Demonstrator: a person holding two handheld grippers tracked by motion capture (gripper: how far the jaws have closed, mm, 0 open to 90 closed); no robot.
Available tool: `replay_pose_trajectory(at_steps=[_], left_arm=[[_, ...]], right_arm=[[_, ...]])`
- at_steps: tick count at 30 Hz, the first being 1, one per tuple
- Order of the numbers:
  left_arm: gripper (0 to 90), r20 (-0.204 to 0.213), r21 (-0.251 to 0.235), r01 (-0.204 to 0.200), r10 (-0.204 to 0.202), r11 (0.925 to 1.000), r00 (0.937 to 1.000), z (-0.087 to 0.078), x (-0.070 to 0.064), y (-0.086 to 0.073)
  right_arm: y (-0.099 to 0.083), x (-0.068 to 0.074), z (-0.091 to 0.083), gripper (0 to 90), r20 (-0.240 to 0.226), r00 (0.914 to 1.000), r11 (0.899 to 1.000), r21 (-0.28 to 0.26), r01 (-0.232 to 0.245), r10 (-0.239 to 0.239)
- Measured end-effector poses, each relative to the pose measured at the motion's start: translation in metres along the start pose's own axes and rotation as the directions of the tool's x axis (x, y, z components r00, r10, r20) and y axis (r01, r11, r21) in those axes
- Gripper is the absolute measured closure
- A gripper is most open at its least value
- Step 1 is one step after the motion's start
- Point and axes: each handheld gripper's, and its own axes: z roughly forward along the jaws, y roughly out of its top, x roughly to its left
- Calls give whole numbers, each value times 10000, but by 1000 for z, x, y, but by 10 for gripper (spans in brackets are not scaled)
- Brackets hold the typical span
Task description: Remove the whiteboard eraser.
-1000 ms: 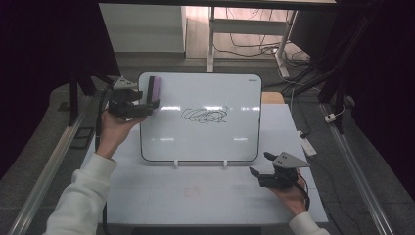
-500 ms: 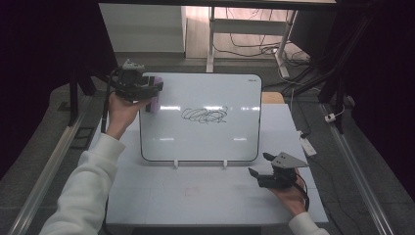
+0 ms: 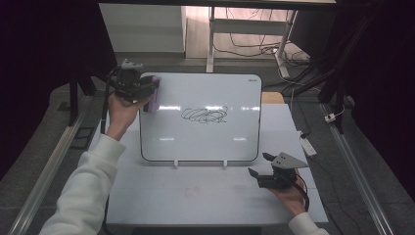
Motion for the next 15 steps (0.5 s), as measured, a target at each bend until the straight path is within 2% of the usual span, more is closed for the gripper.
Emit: replay_pose_trajectory(at_steps=[7, 15], left_arm=[[612, 633, -186, -608, 618, 9980, 9961, -22, -20, -22], [611, 1714, -202, -611, 637, 9979, 9831, -28, -37, -64]], right_arm=[[1, 2, 0, 199, -4, 10000, 10000, -62, 16, -17], [6, 9, 0, 212, -87, 10000, 9990, -438, 10, -14]])
